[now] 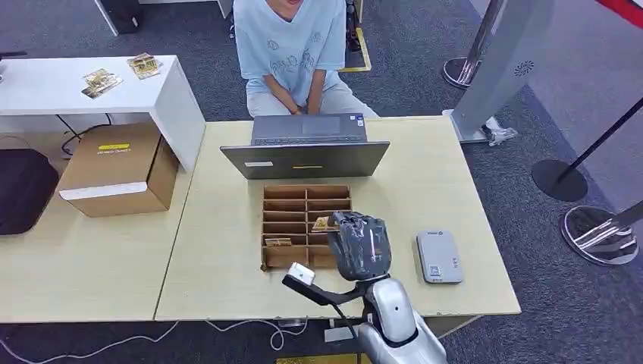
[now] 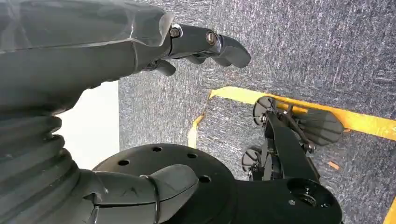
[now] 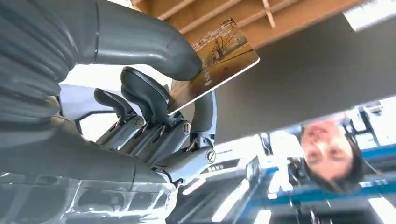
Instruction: Pass the card to the sensor for recognition and then transmit it.
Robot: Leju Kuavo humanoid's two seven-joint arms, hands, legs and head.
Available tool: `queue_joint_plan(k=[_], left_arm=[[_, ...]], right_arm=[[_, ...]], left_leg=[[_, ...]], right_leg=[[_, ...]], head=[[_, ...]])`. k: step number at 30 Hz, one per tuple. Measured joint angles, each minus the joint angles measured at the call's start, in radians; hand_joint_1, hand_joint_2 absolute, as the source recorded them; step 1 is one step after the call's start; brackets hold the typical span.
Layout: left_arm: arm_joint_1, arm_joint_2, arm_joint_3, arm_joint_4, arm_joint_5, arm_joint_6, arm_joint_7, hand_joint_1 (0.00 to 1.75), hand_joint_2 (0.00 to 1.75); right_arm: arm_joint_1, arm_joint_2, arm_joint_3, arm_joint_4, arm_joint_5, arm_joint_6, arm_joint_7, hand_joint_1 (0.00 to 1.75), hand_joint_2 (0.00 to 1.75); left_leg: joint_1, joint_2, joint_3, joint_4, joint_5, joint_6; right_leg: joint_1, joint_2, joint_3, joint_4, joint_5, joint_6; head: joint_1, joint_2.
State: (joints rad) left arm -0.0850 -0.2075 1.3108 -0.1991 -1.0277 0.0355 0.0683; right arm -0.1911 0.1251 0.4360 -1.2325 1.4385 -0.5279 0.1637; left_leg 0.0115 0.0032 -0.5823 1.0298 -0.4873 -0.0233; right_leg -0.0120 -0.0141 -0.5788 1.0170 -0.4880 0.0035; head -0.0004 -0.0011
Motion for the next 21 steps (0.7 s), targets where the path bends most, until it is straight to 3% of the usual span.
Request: queue_joint_plan(k=[7,12,15,19,21], left_arm=[[0.000,0.000,0.000,0.000,0.000,0.001,0.000,0.00,1.75],[0.000,0.000,0.001,0.000,0.000,0.001,0.000,0.00,1.75],[0.000,0.000,0.002,0.000,-0.002,0.002,0.000,0.00,1.75],[0.000,0.000,0.003,0.000,-0.005,0.004,-0.001,0.00,1.75],[0.000,0.000,0.003,0.000,-0.005,0.004,-0.002,0.00,1.75]], right_arm=[[0.016,0.000,-0.014,-0.028,-0.014,-0.037,-0.019,1.75,1.75],[0.024,0.000,-0.018,-0.045,-0.058,-0.103,-0.063,1.75,1.75],[0.030,0.000,-0.023,-0.062,-0.106,-0.146,-0.124,1.75,1.75],[0.052,0.015,-0.059,-0.112,-0.139,-0.148,-0.248,1.75,1.75],[0.066,0.034,-0.090,-0.142,-0.176,-0.148,-0.350,1.75,1.75]], left_leg=[[0.000,0.000,0.000,0.000,0.000,0.000],[0.000,0.000,0.000,0.000,0.000,0.000],[0.000,0.000,0.000,0.000,0.000,0.000],[0.000,0.000,0.000,0.000,0.000,0.000],[0.000,0.000,0.000,0.000,0.000,0.000]], right_leg=[[0.000,0.000,0.000,0.000,0.000,0.000],[0.000,0.000,0.000,0.000,0.000,0.000],[0.000,0.000,0.000,0.000,0.000,0.000],[0.000,0.000,0.000,0.000,0.000,0.000],[0.000,0.000,0.000,0.000,0.000,0.000]], head=[[0.000,0.000],[0.000,0.000],[0.000,0.000],[0.000,0.000],[0.000,0.000]])
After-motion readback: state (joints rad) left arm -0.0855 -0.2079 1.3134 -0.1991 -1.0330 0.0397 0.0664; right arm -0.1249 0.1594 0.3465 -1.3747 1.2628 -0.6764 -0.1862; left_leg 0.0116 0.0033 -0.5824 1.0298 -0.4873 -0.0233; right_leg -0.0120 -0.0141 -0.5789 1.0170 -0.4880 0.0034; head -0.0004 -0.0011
